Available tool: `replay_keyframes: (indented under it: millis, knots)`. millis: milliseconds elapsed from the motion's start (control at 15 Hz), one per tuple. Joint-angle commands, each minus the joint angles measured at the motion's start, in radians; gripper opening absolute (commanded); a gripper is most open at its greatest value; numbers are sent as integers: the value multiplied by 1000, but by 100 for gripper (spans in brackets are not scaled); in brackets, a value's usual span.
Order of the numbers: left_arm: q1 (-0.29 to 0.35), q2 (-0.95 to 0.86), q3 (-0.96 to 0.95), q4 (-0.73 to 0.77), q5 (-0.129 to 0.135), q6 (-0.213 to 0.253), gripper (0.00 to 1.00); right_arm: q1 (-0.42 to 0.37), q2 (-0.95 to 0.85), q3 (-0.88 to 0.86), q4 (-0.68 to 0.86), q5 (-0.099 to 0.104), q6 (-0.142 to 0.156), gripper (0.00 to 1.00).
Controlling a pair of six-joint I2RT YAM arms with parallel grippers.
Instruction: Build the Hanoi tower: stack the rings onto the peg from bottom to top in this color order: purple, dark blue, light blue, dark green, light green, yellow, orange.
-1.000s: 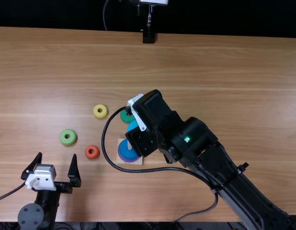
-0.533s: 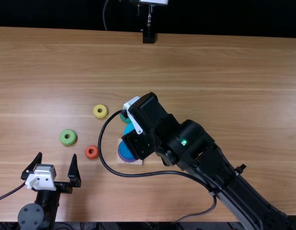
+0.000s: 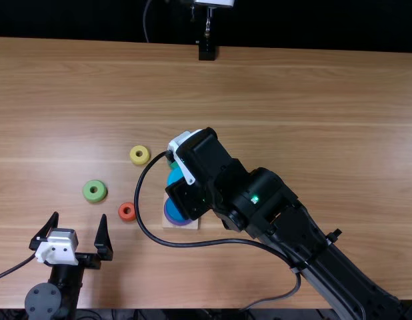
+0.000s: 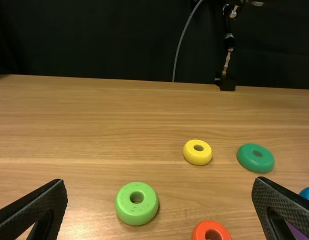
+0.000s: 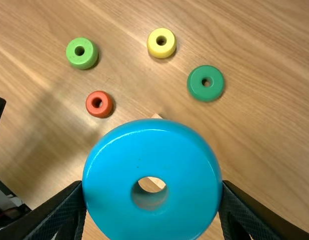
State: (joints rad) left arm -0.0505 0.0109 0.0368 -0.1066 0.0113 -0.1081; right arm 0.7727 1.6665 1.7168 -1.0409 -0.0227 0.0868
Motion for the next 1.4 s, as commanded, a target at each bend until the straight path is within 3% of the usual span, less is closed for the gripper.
replay_keyframes:
  millis: [0,1333]
  knots:
    - [12,-11,-37,-4,0,7,100,11,-28,37,3,-3,5,0]
    - [12,-11,-37,-4,0,7,100,14,42,20,3,-1,7,0]
